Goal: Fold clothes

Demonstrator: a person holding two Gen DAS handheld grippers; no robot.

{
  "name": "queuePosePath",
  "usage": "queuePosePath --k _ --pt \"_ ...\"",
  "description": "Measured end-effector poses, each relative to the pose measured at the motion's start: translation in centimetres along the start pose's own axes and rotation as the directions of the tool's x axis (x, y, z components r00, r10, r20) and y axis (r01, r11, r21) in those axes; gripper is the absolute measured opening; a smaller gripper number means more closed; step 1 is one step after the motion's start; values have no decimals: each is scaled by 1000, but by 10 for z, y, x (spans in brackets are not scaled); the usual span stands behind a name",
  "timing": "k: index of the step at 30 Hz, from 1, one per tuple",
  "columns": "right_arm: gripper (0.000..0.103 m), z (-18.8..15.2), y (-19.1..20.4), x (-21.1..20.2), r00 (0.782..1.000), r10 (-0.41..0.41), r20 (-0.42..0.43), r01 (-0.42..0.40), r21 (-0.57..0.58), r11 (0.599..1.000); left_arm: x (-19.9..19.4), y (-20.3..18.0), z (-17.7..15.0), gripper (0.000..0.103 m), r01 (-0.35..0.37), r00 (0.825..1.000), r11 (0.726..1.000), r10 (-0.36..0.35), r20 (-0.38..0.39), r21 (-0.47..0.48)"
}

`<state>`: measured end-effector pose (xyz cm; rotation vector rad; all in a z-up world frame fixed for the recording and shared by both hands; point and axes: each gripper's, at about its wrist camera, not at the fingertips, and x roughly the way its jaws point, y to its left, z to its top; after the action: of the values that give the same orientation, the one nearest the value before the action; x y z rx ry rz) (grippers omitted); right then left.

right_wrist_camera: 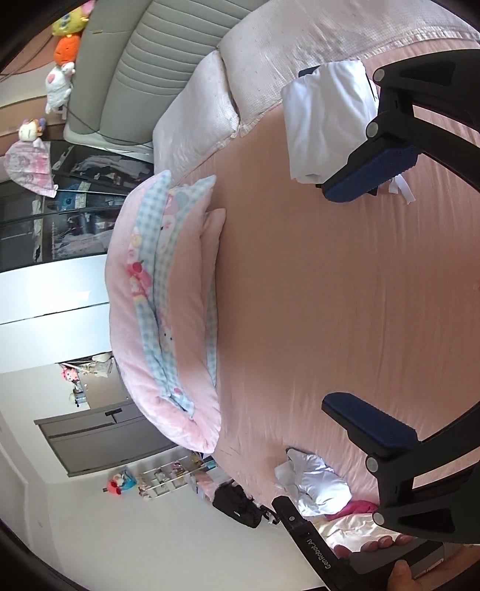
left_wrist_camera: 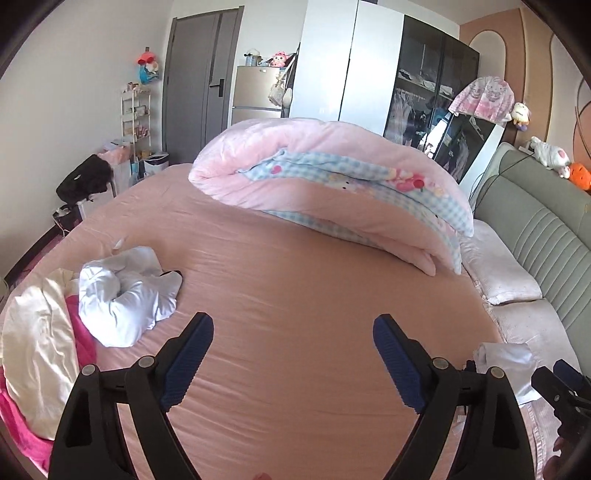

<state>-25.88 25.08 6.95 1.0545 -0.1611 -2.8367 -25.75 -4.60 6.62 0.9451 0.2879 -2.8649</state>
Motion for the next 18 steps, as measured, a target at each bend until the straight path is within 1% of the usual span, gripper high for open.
queuePosePath --k 3,5,7,9,11,13,15,18 --pt "103 -7 20 -26 1000 2 18 -1 -22 1000 -34 14 -5 89 19 1000 1000 -19 11 22" --pt "103 -24 30 -50 999 -13 32 14 -36 999 -61 27 -17 89 41 999 999 -40 -4 33" --pt "103 -48 37 -74 1000 19 22 -17 -46 999 -85 42 -36 89 64 998 997 -63 -30 38" --pt "103 -73 43 -98 999 46 20 -44 -56 997 -107 54 -54 89 53 998 997 -51 -35 52" --pt "103 -94 50 -122 999 37 30 -35 -72 997 -130 63 -71 89 21 1000 997 -19 -23 74" --pt "103 -112 59 -146 999 16 44 -12 -94 996 -152 67 -89 89 3 1000 996 -3 -4 92" --pt "103 -131 65 -166 999 -7 50 11 -87 996 -170 67 -109 89 17 1000 995 -16 -7 96" --pt "103 -158 73 -192 998 -5 55 9 -61 998 -196 67 -138 89 41 999 994 -40 -15 100"
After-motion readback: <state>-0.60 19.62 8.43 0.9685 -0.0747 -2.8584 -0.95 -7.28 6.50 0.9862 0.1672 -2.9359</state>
